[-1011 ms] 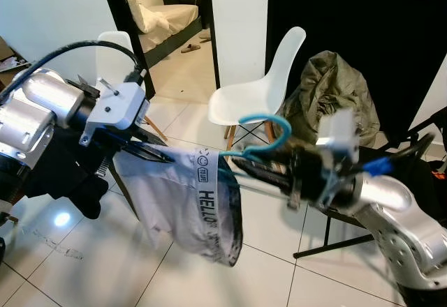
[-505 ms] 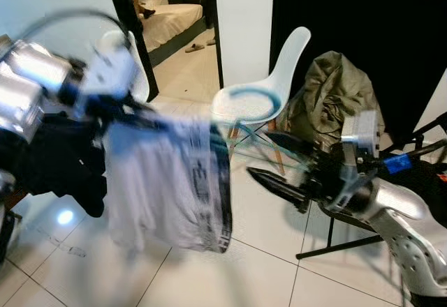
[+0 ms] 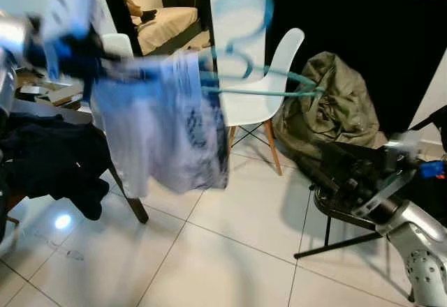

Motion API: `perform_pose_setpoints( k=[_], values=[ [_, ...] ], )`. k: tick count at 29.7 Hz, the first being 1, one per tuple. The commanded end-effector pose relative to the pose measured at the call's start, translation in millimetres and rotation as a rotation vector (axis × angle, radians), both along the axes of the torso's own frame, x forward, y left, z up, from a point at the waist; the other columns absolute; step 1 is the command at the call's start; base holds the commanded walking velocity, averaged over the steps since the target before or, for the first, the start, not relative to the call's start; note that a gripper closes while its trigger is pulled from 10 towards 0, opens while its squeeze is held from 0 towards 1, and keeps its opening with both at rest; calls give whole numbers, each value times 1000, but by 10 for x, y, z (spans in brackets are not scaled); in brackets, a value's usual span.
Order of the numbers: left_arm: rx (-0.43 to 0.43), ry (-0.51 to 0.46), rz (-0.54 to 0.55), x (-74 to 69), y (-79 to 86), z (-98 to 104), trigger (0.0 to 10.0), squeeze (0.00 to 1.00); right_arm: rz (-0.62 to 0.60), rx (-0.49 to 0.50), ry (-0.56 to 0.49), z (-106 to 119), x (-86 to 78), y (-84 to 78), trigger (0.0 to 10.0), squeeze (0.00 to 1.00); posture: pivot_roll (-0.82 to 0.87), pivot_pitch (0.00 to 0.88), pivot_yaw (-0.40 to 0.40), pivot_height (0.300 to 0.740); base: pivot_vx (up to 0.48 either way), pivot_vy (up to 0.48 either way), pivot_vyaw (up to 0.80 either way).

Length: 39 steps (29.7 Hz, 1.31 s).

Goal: Hang hanger

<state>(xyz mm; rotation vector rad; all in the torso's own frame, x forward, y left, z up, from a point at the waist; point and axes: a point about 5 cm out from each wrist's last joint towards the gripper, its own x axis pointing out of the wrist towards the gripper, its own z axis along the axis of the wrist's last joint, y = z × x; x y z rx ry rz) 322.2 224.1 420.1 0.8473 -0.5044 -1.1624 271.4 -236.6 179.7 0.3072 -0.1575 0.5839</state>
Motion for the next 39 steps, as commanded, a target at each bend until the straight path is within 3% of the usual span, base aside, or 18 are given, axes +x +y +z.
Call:
perform_pose_setpoints(
  k=[1,2,3,4,5,8,11,16,19,30,34,38,39],
  values=[
    [-79,-6,-8,25,7,22,0,0,34,-13,70,-146,21,142,10000,0,-20,8,113,740,0,0,0],
    [-79,-6,-8,25,7,22,0,0,34,-13,70,-146,21,142,10000,0,-20,8,113,740,0,0,0],
    [-121,-17,-30,16,-14,59,0,0,55,-17,97,-200,38,262,10000,0,-27,10,112,740,0,0,0],
    [-173,-29,-68,8,-56,100,0,0,87,2,122,-259,66,483,10000,0,-29,10,112,740,0,0,0],
    [-173,-29,-68,8,-56,100,0,0,87,2,122,-259,66,483,10000,0,-29,10,112,740,0,0,0],
    [-188,-35,-89,17,-108,99,0,0,111,62,117,-256,96,702,10000,0,-31,9,115,740,0,0,0],
    [-195,-30,-100,33,-142,99,0,0,153,179,63,-150,83,799,10000,0,-38,9,127,740,0,0,0],
    [-198,-30,-110,44,-163,100,0,0,202,243,14,-75,33,851,10000,0,-40,10,130,740,0,0,0],
    [-211,-38,-134,40,-198,119,0,0,149,258,32,-89,78,865,10000,0,-47,5,131,740,0,0,0],
    [-220,-45,-150,36,-230,134,0,0,141,244,52,-120,97,929,10000,0,-46,1,129,740,0,0,0],
    [-216,-51,-156,23,-239,156,0,0,174,265,54,-176,25,933,10000,0,-42,0,127,740,0,0,0],
    [-217,-52,-163,24,-254,159,0,0,283,325,46,-193,-107,1003,10000,8,-44,0,127,740,0,0,0],
    [-218,-53,-165,25,-260,160,0,0,299,335,43,-202,-133,1018,10000,451,-44,0,129,740,0,0,0]
  ],
)
